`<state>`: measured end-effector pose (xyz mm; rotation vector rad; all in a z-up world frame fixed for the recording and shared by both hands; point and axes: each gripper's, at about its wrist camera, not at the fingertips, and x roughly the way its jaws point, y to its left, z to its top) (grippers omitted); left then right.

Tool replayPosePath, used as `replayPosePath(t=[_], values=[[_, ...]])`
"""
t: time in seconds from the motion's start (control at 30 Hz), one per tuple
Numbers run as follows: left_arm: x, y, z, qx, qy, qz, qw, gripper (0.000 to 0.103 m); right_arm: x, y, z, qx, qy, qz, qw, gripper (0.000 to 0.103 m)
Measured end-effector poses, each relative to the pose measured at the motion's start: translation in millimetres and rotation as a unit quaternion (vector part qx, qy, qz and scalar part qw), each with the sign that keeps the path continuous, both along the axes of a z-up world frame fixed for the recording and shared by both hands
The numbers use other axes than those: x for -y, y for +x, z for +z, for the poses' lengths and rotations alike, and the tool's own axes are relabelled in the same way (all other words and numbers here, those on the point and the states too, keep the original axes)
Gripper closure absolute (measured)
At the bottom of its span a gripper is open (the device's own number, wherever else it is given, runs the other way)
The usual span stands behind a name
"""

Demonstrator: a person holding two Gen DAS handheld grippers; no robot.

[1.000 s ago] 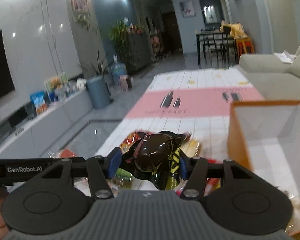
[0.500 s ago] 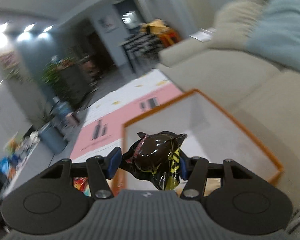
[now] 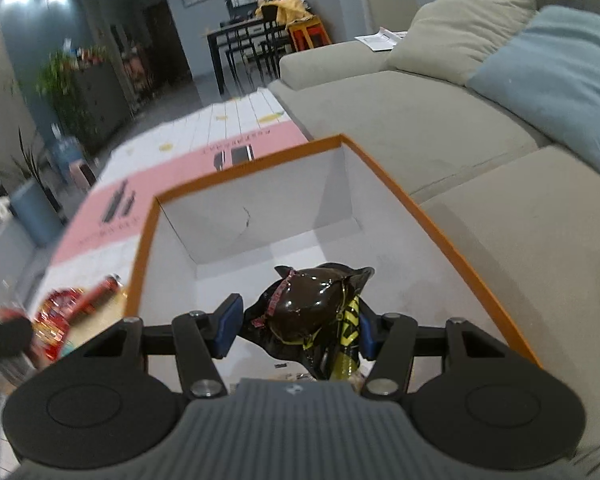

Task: Organize snacks
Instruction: 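Lift both candies and carry them over the orange box, then open both grippers to drop the candies into the box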

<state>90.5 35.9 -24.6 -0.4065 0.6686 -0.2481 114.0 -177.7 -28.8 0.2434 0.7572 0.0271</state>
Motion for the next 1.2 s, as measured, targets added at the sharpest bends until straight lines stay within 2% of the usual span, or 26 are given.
replayPosePath(t=[0.1, 0.17, 0.23, 0.37, 0.4, 0.6, 0.7, 0.83, 0.93, 1.03, 1.13, 1.2], values=[[1.0, 2.5, -1.7, -0.002, 0.003, -0.002, 1.0, 0.053, -4.1, 9.4, -10.1, -0.013, -0.024, 0.0, 1.0, 0.046], [2.1, 2.5, -3.1, -0.003, 0.004, -0.007, 1.0, 0.053, -3.0, 17.8, -19.4, -0.043, -0.043, -0.016, 0.998, 0.045], [3.9, 0.7, -3.4, -0.002, 0.008, -0.011, 0.9999, 0.053, 0.1, 21.4, -21.7, -0.07, -0.041, -0.043, 0.996, 0.041], [6.5, -4.8, 0.2, 0.003, 0.015, -0.018, 0.9997, 0.053, 9.6, 15.0, -15.9, -0.058, -0.016, -0.061, 0.996, 0.02], [6.9, -5.6, 1.7, 0.004, 0.016, -0.019, 0.9997, 0.053, 9.7, 13.4, -13.9, -0.055, -0.012, -0.064, 0.996, 0.019], [17.3, -11.0, 11.9, 0.005, 0.029, -0.03, 0.9991, 0.053, 5.0, 1.7, -1.3, -0.023, -0.026, -0.07, 0.997, 0.019], [31.2, -3.9, 12.4, -0.017, 0.05, -0.033, 0.9981, 0.053, 10.1, -4.3, 4.4, -0.011, 0.009, -0.075, 0.997, 0.019], [51.2, 5.5, 13.2, -0.018, 0.077, -0.039, 0.9961, 0.053, 16.2, -7.5, 9.8, 0.002, 0.056, -0.079, 0.995, 0.019], [65.8, 13.8, 14.4, -0.02, 0.097, -0.042, 0.9942, 0.053, 18.6, -9.4, 16.6, 0.024, 0.063, -0.075, 0.995, 0.019], [77.2, 19.8, 17.4, -0.012, 0.095, -0.052, 0.994, 0.053, 23.4, -10.3, 19.0, 0.03, 0.071, -0.081, 0.994, 0.019], [88.3, 30.3, 15.8, -0.017, 0.107, -0.048, 0.993, 0.053, 31.0, -11.6, 19.3, 0.03, 0.087, -0.096, 0.991, 0.019], [93.8, 37.9, 11.8, -0.026, 0.113, -0.047, 0.9921, 0.053, 32.7, -17.4, 23.4, 0.043, 0.076, -0.119, 0.989, 0.018]])
